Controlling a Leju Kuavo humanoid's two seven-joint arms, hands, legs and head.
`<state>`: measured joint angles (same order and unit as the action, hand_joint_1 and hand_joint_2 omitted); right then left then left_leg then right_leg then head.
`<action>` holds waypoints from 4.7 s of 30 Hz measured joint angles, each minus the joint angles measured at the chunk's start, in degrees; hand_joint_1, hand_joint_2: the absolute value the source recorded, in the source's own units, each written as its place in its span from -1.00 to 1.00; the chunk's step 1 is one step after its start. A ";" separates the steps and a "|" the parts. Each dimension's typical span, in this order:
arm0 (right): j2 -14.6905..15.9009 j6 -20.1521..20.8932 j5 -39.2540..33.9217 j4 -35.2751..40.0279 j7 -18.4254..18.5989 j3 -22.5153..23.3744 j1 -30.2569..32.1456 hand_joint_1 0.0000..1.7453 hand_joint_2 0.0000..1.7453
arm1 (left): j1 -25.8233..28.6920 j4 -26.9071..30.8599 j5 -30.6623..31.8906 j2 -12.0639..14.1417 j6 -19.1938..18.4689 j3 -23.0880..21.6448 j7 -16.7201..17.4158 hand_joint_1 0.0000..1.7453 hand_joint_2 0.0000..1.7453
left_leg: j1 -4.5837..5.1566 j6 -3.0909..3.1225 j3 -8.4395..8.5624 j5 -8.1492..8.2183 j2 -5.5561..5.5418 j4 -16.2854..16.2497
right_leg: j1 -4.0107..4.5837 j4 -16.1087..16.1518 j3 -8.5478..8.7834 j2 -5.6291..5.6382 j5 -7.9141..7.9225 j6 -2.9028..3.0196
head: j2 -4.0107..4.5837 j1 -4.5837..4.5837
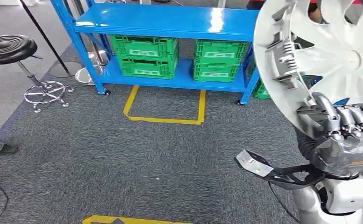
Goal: Take the parts from the cabinet and place them on the table.
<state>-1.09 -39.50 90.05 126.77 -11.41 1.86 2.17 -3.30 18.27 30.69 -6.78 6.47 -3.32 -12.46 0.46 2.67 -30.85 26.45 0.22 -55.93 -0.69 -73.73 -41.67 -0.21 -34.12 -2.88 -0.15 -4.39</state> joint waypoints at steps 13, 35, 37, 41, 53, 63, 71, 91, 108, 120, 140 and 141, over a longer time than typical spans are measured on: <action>0.00 0.00 -0.04 0.07 -1.22 0.02 -0.11 1.00 1.00 | 0.12 0.00 0.37 0.02 -0.22 -0.02 0.02 -1.00 -1.00 | 0.48 -0.75 -2.65 -1.94 -0.02 -1.20 | 0.41 17.20 11.29 -0.04 5.92 1.32 | 0.00 0.09; 0.72 0.00 -0.04 0.15 3.74 -3.14 -0.52 1.00 1.00 | 0.29 0.04 0.52 0.11 -0.24 -0.02 0.15 -1.00 -1.00 | 0.27 -1.70 -3.61 -2.62 -0.02 -1.21 | 0.53 16.83 10.29 -0.04 6.45 1.74 | 0.00 0.07; 1.18 0.00 -0.04 0.13 4.90 -3.74 -0.64 1.00 1.00 | 0.32 0.07 0.52 0.13 -0.24 -0.02 0.20 -1.00 -1.00 | 0.28 -1.69 -3.66 -2.62 -0.02 -1.25 | 0.52 16.83 10.26 -0.05 6.46 1.74 | 0.00 0.07; 1.99 0.00 -0.02 0.15 6.65 -4.72 -0.81 1.00 1.00 | 0.33 0.35 0.52 0.15 -0.24 0.00 0.28 -1.00 -1.00 | -0.10 -0.15 -2.33 -4.24 0.54 1.88 | 0.34 16.99 9.75 0.10 6.04 0.73 | 0.00 0.02; 3.83 -0.02 -0.07 0.07 9.57 -7.13 -1.04 1.00 1.00 | 0.55 0.59 0.61 0.20 -0.63 -0.04 0.41 -1.00 -1.00 | -1.80 -4.00 -4.56 -2.73 3.99 -2.39 | -1.53 14.66 9.26 -1.78 5.23 -0.49 | 0.00 0.04; 4.42 -0.02 -0.04 0.04 9.86 -7.54 -1.12 1.00 1.00 | 0.68 0.70 0.70 0.22 -0.66 -0.04 0.50 -1.00 -1.00 | -0.96 -2.50 -8.51 4.43 -0.06 -15.91 | -0.10 14.35 7.51 4.39 6.78 2.10 | 0.00 0.42; 4.44 -0.02 -0.07 0.13 8.81 -7.56 -1.01 1.00 1.00 | 0.43 0.68 1.25 0.50 0.04 -0.05 9.74 -1.00 -1.00 | -0.28 -0.07 -1.20 -0.81 -2.47 -0.38 | -0.69 14.99 5.99 7.96 7.79 0.42 | 0.00 0.59; 5.53 -0.02 -0.04 -1.75 11.06 -12.20 -4.08 1.00 1.00 | 2.05 -1.57 -0.26 1.18 -6.69 0.09 18.62 -1.00 -1.00 | -0.66 -3.82 -8.68 9.76 0.17 -19.75 | -0.78 16.92 8.16 1.78 8.43 2.54 | 0.00 0.18; 7.39 -0.02 -0.04 -4.63 12.02 -14.34 -4.82 1.00 1.00 | 3.18 -2.69 -0.61 1.55 -7.24 0.35 18.71 -1.00 -1.00 | -0.81 -0.92 -1.05 0.19 2.78 -0.97 | -1.10 -0.32 -0.40 0.44 1.19 -1.20 | 0.00 -0.41; 7.76 -0.04 -0.05 -5.29 11.41 -14.38 -5.04 1.00 1.00 | 2.34 -2.73 -0.22 1.36 -7.13 0.35 18.12 -1.00 -1.00 | -0.79 -3.96 -5.99 8.12 0.32 -14.08 | -0.79 16.69 9.12 0.55 7.36 2.10 | 0.00 0.20; 7.85 -0.09 -0.09 -6.47 11.10 -14.53 -5.24 1.00 1.00 | 1.70 -2.89 -0.02 1.11 -7.39 0.31 17.37 -1.00 -1.00 | -0.93 -1.34 -0.55 0.64 3.62 -0.90 | -0.67 6.41 2.80 -0.29 5.51 -0.36 | 0.00 -0.26; 7.85 -0.09 -0.11 -6.45 11.26 -14.53 -5.32 1.00 1.00 | 1.61 -2.89 0.00 1.05 -7.39 0.28 17.37 -1.00 -1.00 | -0.93 -1.54 -0.38 0.78 4.29 -0.91 | -0.57 11.99 6.07 -1.75 7.55 -0.19 | 0.00 -0.24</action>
<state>6.75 -39.58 89.94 120.32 -0.15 -12.68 -3.15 -1.69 15.39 30.69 -5.73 -0.92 -3.04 4.92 -0.47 1.13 -31.23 27.22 4.51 -56.84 -1.26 -61.74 -35.60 -1.96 -26.57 -3.07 -0.15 -4.63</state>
